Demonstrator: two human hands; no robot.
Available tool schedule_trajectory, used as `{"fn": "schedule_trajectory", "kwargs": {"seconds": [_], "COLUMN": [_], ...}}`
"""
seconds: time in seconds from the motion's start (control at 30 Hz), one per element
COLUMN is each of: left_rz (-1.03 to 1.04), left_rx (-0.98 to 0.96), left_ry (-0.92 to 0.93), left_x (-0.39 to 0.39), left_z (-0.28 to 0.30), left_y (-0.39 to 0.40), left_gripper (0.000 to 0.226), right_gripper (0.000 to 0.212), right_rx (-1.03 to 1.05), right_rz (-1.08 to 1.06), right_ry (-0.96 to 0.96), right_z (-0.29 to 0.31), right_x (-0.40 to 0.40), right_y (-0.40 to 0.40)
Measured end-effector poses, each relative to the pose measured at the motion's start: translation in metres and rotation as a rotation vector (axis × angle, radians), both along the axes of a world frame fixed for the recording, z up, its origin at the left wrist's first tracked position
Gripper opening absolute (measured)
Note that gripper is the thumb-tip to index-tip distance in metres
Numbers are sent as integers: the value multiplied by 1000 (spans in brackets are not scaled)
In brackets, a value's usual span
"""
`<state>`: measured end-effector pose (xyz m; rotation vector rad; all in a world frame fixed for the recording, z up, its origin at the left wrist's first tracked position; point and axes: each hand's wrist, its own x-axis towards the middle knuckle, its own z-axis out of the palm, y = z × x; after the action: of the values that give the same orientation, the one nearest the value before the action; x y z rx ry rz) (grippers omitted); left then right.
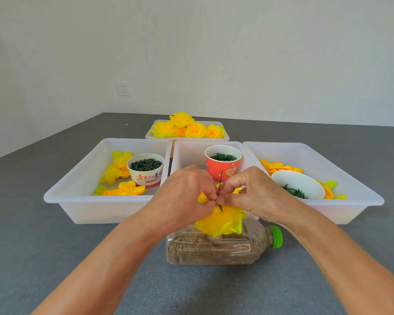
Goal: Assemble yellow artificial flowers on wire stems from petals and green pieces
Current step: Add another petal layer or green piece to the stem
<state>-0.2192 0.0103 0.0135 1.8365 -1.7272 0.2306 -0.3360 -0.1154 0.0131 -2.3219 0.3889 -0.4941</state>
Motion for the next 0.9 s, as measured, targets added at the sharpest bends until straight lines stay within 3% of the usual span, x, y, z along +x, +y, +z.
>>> {"fn": "schedule_trajectory", "kwargs": {"seconds": [0.2, 0.33, 0.47, 0.6, 0.7, 0.9], "left_rz": [-33, -55, 23, 80, 71, 43], "left_rx": [110, 152, 139, -1, 12, -15], "left_ry": [-120, -138, -60, 254, 398, 510], "left_x": [0, 5, 13, 12, 9, 8], "left_z": [0, -3, -2, 2, -2, -15], "left_y": [2, 10, 12, 8, 3, -1], "left_gripper": [17, 23, 20, 12, 9, 7], "right_gripper": [10, 7, 10, 14, 11, 23], "right_rx": [-85, 11, 105, 167, 168, 309], "right_rz": [-15, -19, -122, -102, -111, -147], "right_ry": [-34, -51, -75, -126, -138, -274], "right_z": [-9, -9, -2, -3, -11, -27], "right_x": [1, -4, -9, -7, -3, -2], "right_y": [3, 7, -2, 7, 11, 10]}}
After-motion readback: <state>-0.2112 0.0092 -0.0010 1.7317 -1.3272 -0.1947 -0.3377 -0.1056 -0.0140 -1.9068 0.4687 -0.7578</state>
